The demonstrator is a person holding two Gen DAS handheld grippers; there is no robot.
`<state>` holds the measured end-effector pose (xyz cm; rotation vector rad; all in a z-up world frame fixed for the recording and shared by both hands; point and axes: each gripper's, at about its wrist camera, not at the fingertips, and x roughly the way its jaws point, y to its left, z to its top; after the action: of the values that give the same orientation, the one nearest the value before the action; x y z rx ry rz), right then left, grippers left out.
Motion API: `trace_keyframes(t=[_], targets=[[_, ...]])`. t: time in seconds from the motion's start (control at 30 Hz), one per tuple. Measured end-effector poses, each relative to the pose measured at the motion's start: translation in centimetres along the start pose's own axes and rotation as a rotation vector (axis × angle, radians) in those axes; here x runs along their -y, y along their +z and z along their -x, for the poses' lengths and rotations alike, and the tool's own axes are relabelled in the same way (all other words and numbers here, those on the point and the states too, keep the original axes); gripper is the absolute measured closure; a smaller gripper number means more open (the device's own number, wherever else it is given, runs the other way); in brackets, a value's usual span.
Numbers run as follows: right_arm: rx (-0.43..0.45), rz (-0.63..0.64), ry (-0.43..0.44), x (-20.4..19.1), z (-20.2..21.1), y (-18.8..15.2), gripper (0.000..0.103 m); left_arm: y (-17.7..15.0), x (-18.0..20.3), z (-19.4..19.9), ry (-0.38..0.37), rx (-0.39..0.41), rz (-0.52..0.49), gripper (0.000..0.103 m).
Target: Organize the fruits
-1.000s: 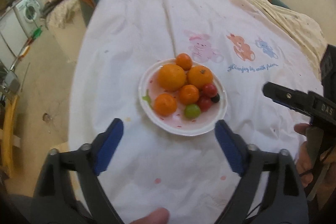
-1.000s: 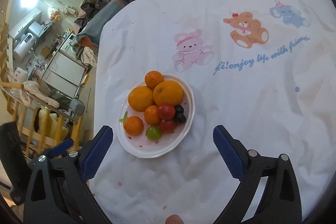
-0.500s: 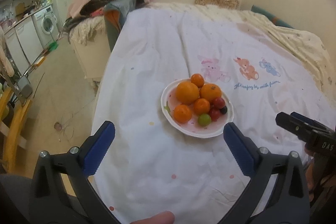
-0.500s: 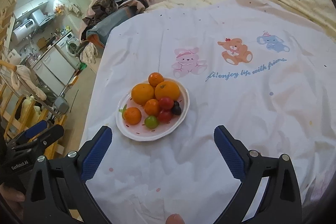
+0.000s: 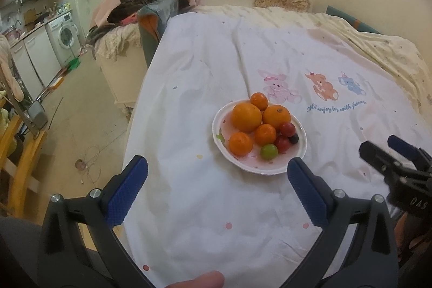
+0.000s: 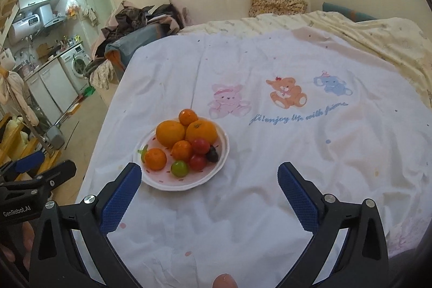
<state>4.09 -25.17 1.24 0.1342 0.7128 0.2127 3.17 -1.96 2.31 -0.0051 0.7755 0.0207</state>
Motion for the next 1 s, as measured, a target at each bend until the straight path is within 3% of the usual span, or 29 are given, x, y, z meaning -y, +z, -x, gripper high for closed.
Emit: trace_keyframes(t=[1.0], targets=[[-0.024, -0.017, -0.006, -0.03, -0.77, 0.03, 0.0, 0.14, 0.06, -0.52, 0.003, -0.005, 0.016, 0.001]])
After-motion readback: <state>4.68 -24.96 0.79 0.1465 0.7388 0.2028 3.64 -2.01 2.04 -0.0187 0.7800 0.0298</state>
